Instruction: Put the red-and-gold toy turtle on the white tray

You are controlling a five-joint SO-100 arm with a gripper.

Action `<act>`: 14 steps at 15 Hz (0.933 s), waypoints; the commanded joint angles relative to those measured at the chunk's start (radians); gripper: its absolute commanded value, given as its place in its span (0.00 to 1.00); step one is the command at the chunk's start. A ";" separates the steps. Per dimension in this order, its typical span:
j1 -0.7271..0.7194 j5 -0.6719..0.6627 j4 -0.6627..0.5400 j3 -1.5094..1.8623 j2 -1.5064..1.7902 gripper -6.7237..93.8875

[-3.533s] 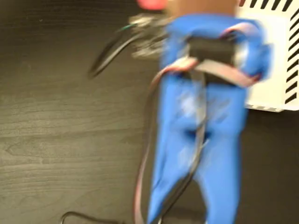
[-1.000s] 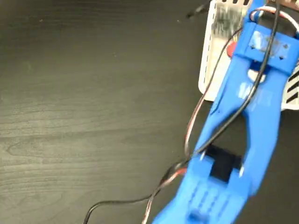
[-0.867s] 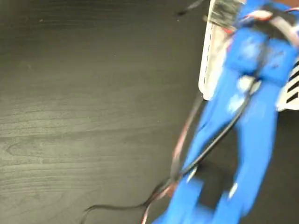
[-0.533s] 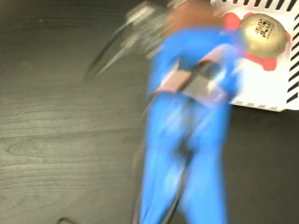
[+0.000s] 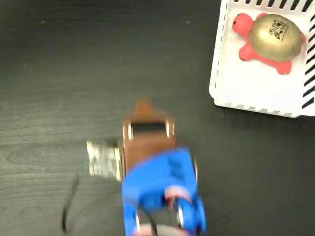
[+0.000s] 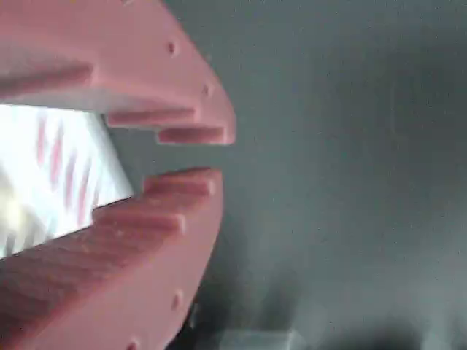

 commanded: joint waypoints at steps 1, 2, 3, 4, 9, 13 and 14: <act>0.006 0.026 0.189 0.048 0.241 0.07; 0.000 0.032 0.285 0.049 0.310 0.07; -0.009 0.032 0.373 0.049 0.376 0.07; -0.011 0.018 0.434 0.051 0.430 0.07; -0.018 -0.008 0.618 0.021 0.457 0.07; -0.018 -0.009 0.618 0.021 0.457 0.07; -0.018 -0.009 0.618 0.021 0.457 0.07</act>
